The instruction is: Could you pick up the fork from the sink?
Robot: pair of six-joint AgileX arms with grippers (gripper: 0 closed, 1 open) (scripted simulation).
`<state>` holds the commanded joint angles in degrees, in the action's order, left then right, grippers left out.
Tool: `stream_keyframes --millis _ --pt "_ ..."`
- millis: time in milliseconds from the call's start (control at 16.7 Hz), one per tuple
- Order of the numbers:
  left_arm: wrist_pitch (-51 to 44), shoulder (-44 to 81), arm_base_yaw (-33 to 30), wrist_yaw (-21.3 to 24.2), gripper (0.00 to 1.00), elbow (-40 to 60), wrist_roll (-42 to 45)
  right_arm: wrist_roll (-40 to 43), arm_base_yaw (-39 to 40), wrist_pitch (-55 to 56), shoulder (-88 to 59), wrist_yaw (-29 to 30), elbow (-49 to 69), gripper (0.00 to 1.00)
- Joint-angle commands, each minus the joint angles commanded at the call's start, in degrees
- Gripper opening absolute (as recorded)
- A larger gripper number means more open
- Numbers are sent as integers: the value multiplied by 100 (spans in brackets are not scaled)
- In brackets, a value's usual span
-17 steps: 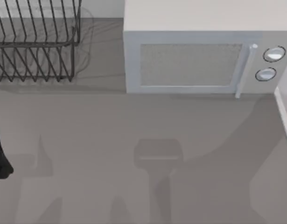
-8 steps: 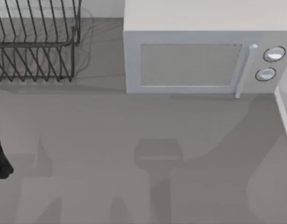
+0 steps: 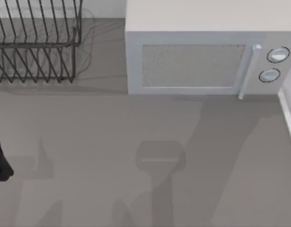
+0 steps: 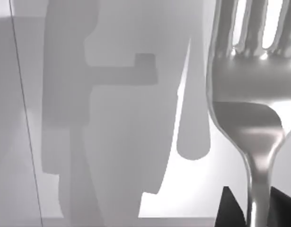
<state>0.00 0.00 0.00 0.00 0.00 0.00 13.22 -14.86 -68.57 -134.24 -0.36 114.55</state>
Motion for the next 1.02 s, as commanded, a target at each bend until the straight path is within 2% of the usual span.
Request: stream_keyframes --millis 540,780,1020 --pt "0 0 0 0 100 0 0 -214 87 -197 355 67 11 0" --pt "0 0 0 0 100 0 0 -1133 524 -104 1386 274 -757 0" --pt "0 0 0 0 100 0 0 -2252 1636 -227 2809 348 -1997 0"
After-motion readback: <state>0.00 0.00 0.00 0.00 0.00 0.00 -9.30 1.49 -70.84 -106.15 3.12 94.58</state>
